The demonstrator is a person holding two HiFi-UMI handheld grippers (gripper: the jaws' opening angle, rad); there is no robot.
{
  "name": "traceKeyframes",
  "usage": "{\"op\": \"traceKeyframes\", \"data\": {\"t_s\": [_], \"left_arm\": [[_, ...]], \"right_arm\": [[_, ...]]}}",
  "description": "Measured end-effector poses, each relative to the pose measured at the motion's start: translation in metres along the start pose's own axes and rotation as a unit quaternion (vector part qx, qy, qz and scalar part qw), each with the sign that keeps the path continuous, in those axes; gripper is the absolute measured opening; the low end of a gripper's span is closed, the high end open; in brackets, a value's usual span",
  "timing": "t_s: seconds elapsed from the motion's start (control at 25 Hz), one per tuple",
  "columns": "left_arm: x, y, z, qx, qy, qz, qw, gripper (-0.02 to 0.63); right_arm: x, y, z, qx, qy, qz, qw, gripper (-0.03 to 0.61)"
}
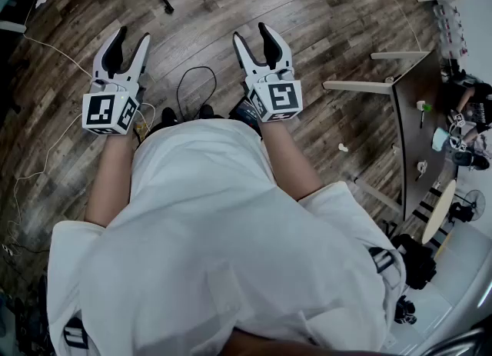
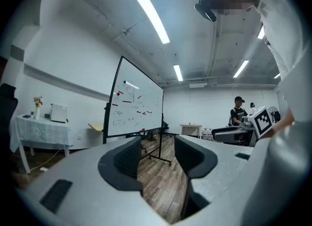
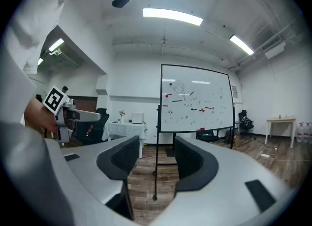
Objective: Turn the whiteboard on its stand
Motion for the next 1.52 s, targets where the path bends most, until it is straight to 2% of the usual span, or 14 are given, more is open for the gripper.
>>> {"op": "traceKeyframes", "data": {"t_s": [0.24,0.44,0.64,1.08,1.52], "left_arm": [[0.003,0.01,0.004,0.002,0.003,0.011,0.9999,0.219],[0.006,0.007,0.007,0.011,0.007,0.013,0.9998,0.219],[0.007,0.004,0.009,0.02,0.01,0.01,0.9997,0.219],[0.007,-0.018,0.007,0.001,0.021,0.022,0.9995,0.219],[0.008,-0.042,0.002,-0.013,0.026,0.006,0.9996,0.219]], "right_arm": [[-0.001,0.009,0.003,-0.002,-0.003,0.006,1.0,0.227],[0.001,0.006,0.001,-0.025,-0.026,-0.003,0.999,0.242],[0.006,0.006,0.005,-0.027,-0.014,-0.005,1.0,0.241],[0.017,0.001,0.01,-0.055,-0.01,-0.008,0.998,0.212],[0.025,-0.012,0.014,-0.034,-0.008,-0.023,0.999,0.213]]}}
Point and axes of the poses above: the fingertips, and each gripper's own axes: x backward along the fingers, y to its left, z out of its underside, the point moved 9 cm from there along x, backward along the fingers, and after that the axes turned 4 degrees about -x, right-handed, at the moved point
